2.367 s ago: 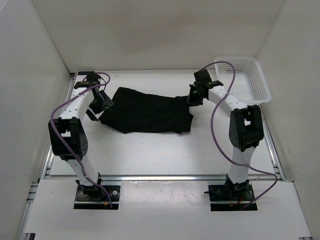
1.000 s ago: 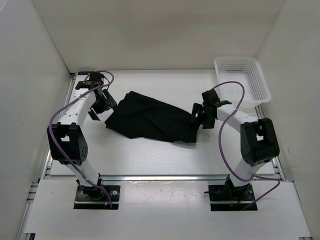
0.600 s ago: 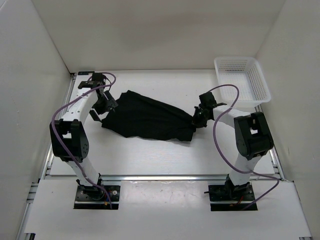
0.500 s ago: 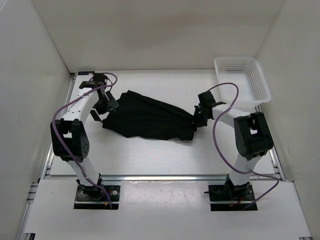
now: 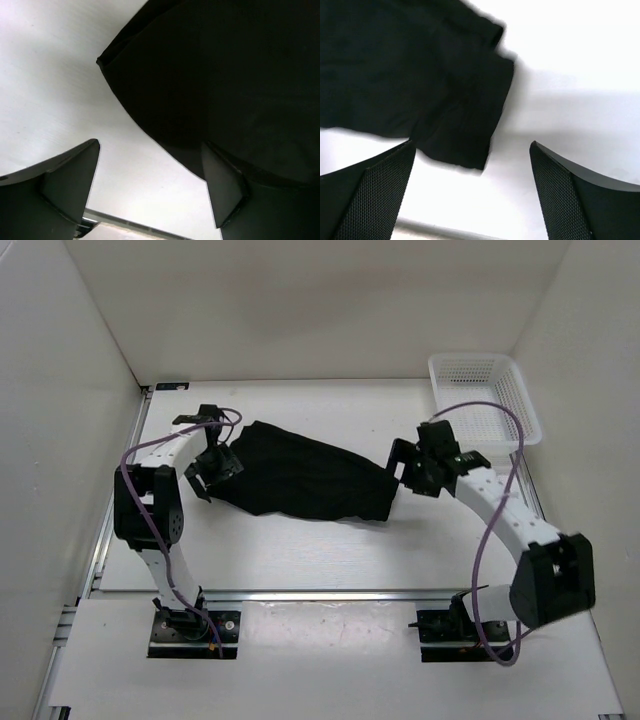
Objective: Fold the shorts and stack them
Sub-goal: Fold the shorts
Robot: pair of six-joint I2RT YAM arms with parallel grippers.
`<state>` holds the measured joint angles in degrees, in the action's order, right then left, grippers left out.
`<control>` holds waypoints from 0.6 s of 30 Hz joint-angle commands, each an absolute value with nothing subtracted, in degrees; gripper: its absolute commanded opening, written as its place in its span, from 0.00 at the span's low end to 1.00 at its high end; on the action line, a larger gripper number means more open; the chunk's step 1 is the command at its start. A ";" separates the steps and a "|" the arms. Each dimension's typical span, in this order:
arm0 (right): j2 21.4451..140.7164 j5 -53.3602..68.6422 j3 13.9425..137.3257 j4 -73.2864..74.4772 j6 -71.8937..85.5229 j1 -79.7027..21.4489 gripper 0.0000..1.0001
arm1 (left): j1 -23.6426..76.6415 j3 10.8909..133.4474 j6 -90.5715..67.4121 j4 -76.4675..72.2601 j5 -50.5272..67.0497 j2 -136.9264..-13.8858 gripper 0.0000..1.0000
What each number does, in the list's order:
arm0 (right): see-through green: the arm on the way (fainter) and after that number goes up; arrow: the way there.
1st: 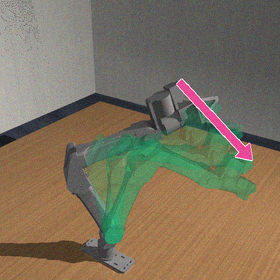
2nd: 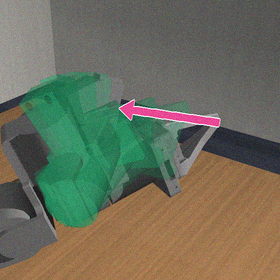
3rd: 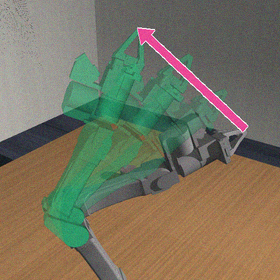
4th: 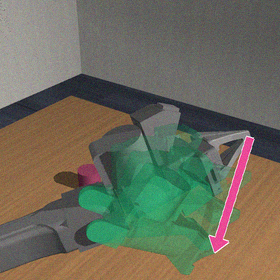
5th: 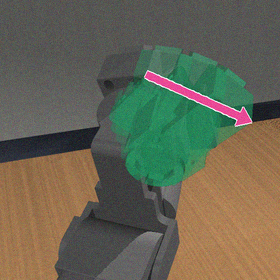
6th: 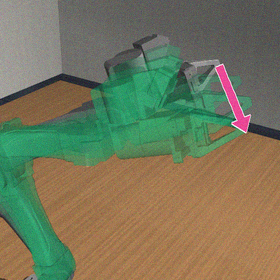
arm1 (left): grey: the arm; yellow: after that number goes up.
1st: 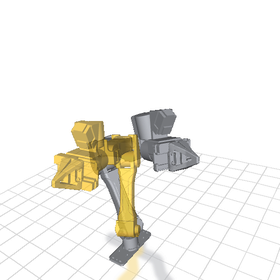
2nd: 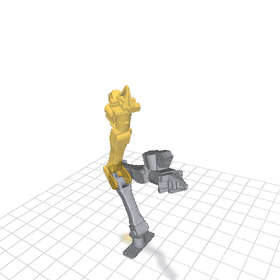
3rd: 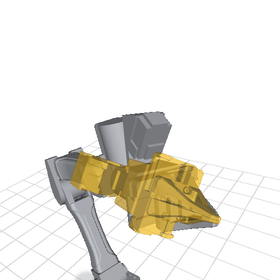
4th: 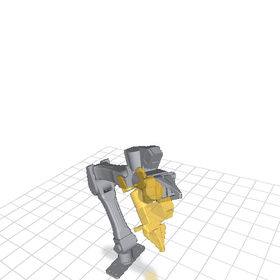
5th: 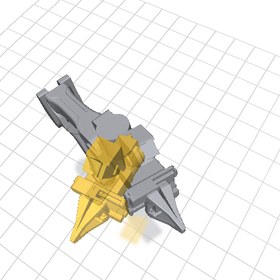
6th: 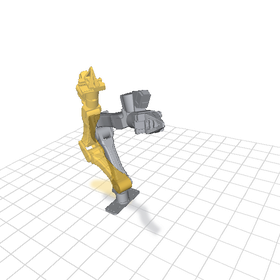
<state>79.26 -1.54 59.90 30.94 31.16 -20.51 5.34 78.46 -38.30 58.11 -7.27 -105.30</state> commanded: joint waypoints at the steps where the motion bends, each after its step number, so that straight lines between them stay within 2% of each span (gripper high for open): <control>1: 75.16 13.03 51.88 28.61 41.20 -18.73 0.99 | 4.31 78.40 -39.81 55.20 -8.09 -106.43 0.89; 2: 73.41 15.62 47.94 26.48 43.57 -18.02 0.95 | 4.31 78.40 -39.81 54.50 -7.56 -108.44 0.80; 3: 72.78 17.56 46.33 24.37 47.51 -18.02 0.94 | 4.31 78.40 -39.81 54.49 -7.56 -109.33 0.56; 5: 72.16 20.20 43.87 18.56 50.44 -18.89 0.81 | 4.31 78.93 -40.34 53.96 -7.56 -110.65 0.32; 7: 72.77 19.52 43.07 16.27 51.76 -19.77 0.75 | 4.31 78.93 -40.34 53.96 -7.03 -111.36 0.10; 9: 75.92 17.76 44.81 15.73 51.77 -20.39 0.75 | 4.31 78.93 -40.34 53.96 -7.03 -111.36 0.10; 11: 79.97 16.01 45.78 15.12 50.72 -20.39 0.81 | 4.31 78.93 -40.34 53.96 -7.03 -111.36 0.10; 13: 83.74 14.51 46.49 14.60 50.71 -20.39 0.83 | 4.31 78.93 -40.34 53.96 -7.55 -111.36 0.10; 16: 87.78 9.17 48.42 14.06 49.93 -20.39 0.45 | 4.31 78.93 -40.34 53.96 -7.56 -111.36 0.10; 17: 88.59 7.14 49.12 15.37 49.40 -20.39 0.25 | 4.31 78.93 -40.34 53.96 -7.56 -111.36 0.10; 18: 89.20 5.47 49.74 16.34 48.79 -20.39 0.00 | 4.31 78.93 -40.34 53.96 -7.56 -111.36 0.10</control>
<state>87.83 11.64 46.46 16.84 49.08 -20.36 4.47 78.50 -39.94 54.92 -6.92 -113.01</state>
